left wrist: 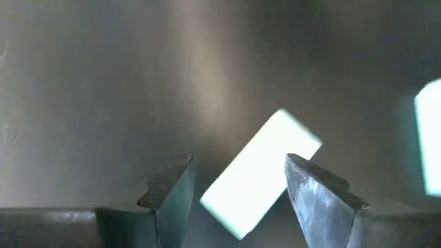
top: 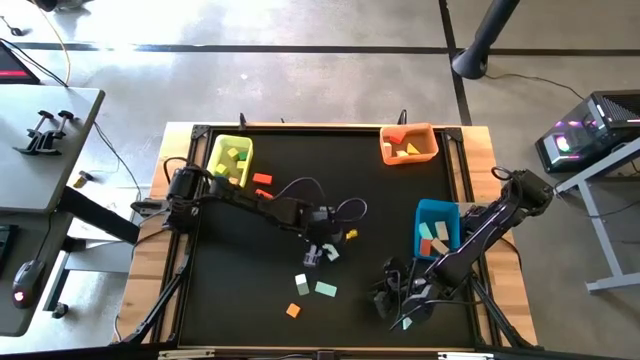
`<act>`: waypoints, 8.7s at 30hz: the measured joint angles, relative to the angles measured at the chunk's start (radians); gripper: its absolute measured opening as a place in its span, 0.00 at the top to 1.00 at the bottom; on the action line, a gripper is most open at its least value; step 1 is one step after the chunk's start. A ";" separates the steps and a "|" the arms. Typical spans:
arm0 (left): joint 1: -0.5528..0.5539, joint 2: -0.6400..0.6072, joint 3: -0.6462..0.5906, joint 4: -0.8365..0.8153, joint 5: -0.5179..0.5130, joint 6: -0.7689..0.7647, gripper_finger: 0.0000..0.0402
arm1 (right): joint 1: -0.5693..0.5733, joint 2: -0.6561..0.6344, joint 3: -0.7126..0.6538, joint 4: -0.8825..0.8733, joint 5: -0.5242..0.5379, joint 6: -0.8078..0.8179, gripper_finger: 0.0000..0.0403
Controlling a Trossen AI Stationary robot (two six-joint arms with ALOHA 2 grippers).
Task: Sort blocks by size
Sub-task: Put the blue rectangle block into the blue bin, then put the yellow square block into the yellow bin
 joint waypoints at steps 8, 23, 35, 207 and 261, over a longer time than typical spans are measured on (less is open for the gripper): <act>-0.008 -0.001 -0.098 0.050 0.001 0.186 0.47 | 0.000 0.000 0.000 0.016 0.000 0.001 0.55; -0.025 0.002 -0.104 0.125 -0.009 -0.164 0.58 | -0.038 0.000 0.000 0.012 -0.002 -0.026 0.55; -0.033 0.003 -0.104 0.246 -0.042 -0.746 0.54 | -0.038 0.000 0.000 0.004 -0.004 -0.029 0.55; -0.644 -0.157 -0.028 -0.174 -0.076 -0.552 0.37 | 0.035 -0.023 0.000 -0.141 0.042 -0.185 0.52; -0.409 -0.430 -0.028 -0.679 -0.548 -0.830 0.74 | 0.045 -0.024 0.000 -0.195 0.065 -0.106 0.52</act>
